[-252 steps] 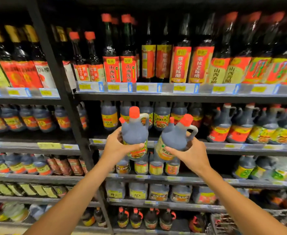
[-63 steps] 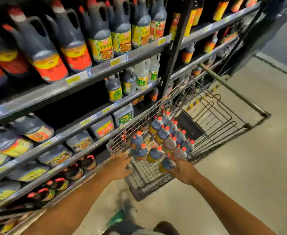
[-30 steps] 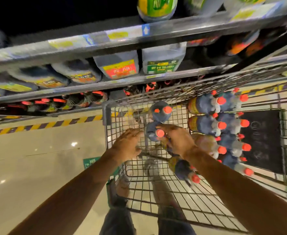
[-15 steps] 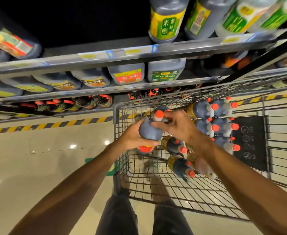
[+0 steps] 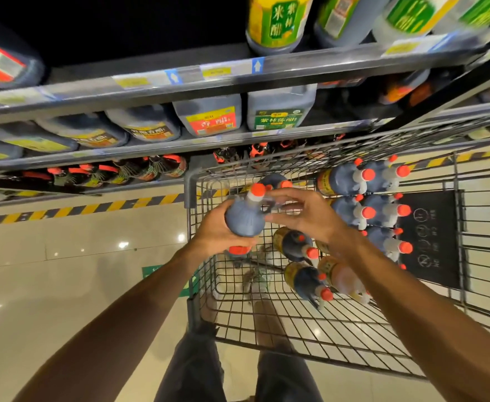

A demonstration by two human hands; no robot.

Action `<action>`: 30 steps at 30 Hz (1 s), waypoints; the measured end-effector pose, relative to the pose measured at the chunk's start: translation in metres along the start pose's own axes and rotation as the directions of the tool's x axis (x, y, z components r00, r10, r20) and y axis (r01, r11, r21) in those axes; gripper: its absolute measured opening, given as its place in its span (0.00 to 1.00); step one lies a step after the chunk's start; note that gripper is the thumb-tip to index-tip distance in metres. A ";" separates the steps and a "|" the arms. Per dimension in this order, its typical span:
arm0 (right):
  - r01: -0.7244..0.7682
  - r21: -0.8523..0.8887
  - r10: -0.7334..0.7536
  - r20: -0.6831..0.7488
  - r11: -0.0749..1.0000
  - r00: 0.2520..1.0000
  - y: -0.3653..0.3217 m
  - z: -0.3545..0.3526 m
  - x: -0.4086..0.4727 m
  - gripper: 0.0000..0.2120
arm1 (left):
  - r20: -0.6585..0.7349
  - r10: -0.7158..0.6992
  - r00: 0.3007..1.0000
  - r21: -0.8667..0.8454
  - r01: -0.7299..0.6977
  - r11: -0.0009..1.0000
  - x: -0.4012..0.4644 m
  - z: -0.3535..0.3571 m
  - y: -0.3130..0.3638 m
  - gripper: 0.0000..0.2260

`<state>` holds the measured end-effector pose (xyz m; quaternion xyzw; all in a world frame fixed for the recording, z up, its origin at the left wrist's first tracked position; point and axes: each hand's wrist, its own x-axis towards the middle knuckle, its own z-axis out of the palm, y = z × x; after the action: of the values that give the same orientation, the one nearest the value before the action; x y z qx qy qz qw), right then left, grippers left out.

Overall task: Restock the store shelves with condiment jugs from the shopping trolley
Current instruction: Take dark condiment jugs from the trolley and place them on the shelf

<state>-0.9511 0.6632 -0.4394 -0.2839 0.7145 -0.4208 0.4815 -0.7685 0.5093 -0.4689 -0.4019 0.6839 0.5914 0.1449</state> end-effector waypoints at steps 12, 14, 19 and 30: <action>-0.268 -0.261 0.271 -0.027 0.927 0.962 0.106 -0.020 0.059 0.58 | -0.182 -0.028 0.983 -0.219 -0.013 0.976 0.025 0.004 -0.012 0.39; -0.281 -0.106 0.282 -0.012 0.954 0.959 0.118 -0.011 0.076 0.58 | -0.194 -0.026 0.981 -0.215 -0.017 0.976 0.030 0.006 -0.017 0.38; -0.188 -0.047 0.181 -0.123 0.981 0.976 0.133 0.005 0.091 0.47 | -0.240 -0.014 0.971 -0.182 -0.031 0.983 0.036 0.008 -0.028 0.39; -0.048 -0.502 -0.085 -0.240 0.864 0.967 0.115 0.000 0.055 0.40 | -0.244 0.048 0.969 -0.165 -0.091 0.982 0.014 0.007 -0.014 0.35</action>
<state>-0.9713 0.6748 -0.5650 -0.3503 0.8523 -0.2572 0.2911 -0.7696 0.5109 -0.4896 -0.4569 0.6556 0.6012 0.0050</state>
